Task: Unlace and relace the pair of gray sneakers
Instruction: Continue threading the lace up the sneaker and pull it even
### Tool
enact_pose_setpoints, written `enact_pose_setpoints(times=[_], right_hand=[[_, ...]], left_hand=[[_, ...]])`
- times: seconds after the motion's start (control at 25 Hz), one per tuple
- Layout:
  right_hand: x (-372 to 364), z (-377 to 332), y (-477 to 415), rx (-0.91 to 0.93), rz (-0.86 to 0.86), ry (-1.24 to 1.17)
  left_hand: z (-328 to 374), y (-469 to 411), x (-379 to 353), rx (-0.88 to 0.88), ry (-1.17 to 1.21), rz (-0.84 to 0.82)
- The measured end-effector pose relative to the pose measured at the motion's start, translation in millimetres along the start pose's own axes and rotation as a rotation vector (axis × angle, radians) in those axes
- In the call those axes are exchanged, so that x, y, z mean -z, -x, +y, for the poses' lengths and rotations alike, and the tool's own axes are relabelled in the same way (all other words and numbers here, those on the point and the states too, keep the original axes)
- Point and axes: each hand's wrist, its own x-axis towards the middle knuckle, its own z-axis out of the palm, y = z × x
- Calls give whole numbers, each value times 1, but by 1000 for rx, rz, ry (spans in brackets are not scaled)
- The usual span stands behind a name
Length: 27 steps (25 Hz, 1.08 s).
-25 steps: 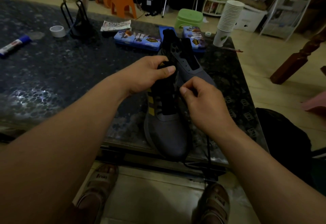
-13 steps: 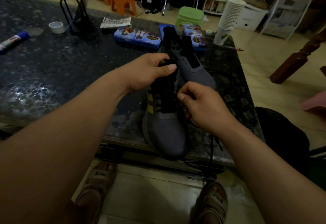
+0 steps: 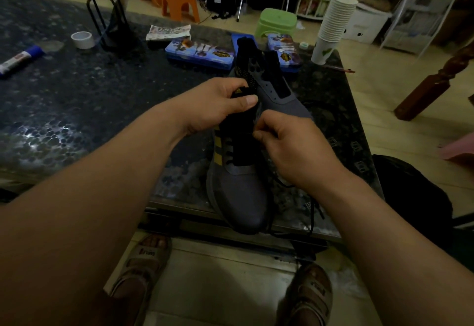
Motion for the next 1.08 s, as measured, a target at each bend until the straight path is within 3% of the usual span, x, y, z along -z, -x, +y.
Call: enact_pose_setpoints(times=[0.16, 0.28, 0.52, 0.8, 1.08], right_hand=[[-4, 0, -4, -165, 46, -157], [-3, 2, -2, -229, -12, -346], [-7, -5, -6, -214, -53, -368], [-10, -2, 1, -353, 51, -419], [-19, -15, 1, -372, 73, -454]], left_hand=[[3, 1, -2, 17, -24, 21], [3, 2, 0, 26, -23, 20], [5, 2, -1, 36, -54, 22], [12, 5, -2, 46, -48, 39], [13, 6, -5, 40, -36, 54]])
